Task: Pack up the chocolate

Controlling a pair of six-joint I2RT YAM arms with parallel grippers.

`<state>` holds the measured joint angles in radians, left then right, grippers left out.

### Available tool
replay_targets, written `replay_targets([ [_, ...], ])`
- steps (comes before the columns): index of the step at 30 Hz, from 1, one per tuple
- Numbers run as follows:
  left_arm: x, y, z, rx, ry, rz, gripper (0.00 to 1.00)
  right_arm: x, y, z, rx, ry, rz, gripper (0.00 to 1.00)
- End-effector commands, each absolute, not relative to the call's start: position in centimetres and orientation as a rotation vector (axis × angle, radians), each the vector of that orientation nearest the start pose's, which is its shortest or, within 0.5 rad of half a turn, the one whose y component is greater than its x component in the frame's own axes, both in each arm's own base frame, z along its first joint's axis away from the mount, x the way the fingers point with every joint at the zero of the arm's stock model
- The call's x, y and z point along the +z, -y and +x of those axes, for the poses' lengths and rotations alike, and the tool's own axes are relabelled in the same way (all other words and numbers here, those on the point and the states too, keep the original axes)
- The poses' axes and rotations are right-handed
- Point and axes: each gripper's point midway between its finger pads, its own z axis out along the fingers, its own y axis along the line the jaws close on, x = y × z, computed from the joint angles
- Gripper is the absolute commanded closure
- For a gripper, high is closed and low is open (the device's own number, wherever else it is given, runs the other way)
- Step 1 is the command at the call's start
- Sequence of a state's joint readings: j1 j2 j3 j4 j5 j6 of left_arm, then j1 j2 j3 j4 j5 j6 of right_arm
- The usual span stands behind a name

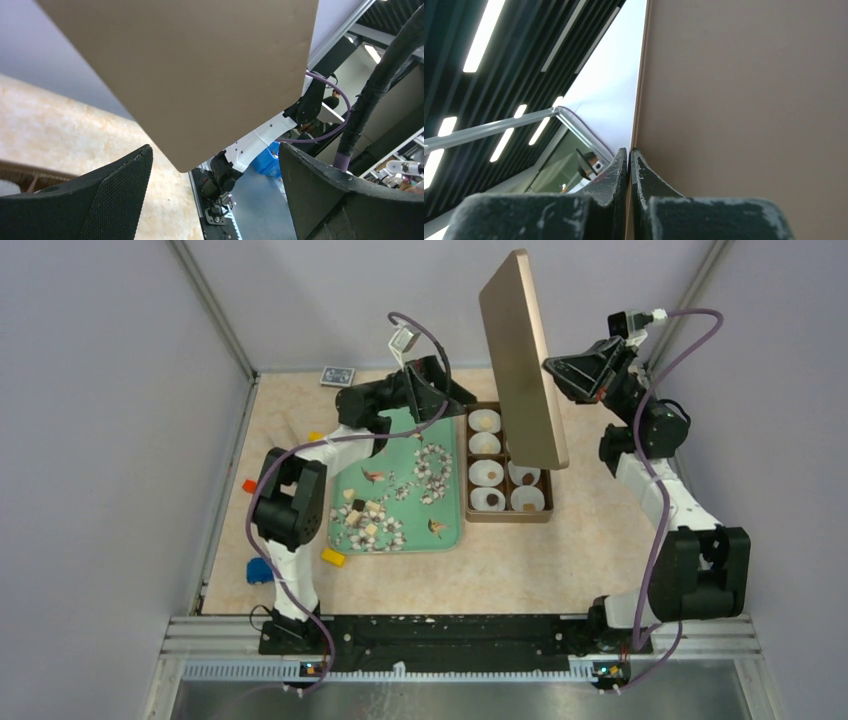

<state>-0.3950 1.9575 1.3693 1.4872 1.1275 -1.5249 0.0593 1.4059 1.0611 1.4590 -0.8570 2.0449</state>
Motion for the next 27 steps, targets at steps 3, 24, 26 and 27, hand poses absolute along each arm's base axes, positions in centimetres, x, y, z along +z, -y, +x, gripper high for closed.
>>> replay_targets([
  [3,37.2,34.5,33.0,-1.973,-1.185,0.811,0.02,54.3,-16.9,20.8,2.087,-0.867,-0.408,1.0],
  [24,39.2,35.7,33.1,-2.116,-1.081,0.767,0.04,54.7,-18.1,21.0,2.166,-0.826,-0.399,1.0],
  [26,39.4,35.7,32.8,-2.115,-1.075,0.772,0.07,54.6,-18.1,21.3,2.168,-0.829,-0.387,1.0],
  [27,39.6,35.6,32.7,-2.115,-1.069,0.776,0.09,54.5,-18.0,21.3,2.17,-0.831,-0.381,1.0],
])
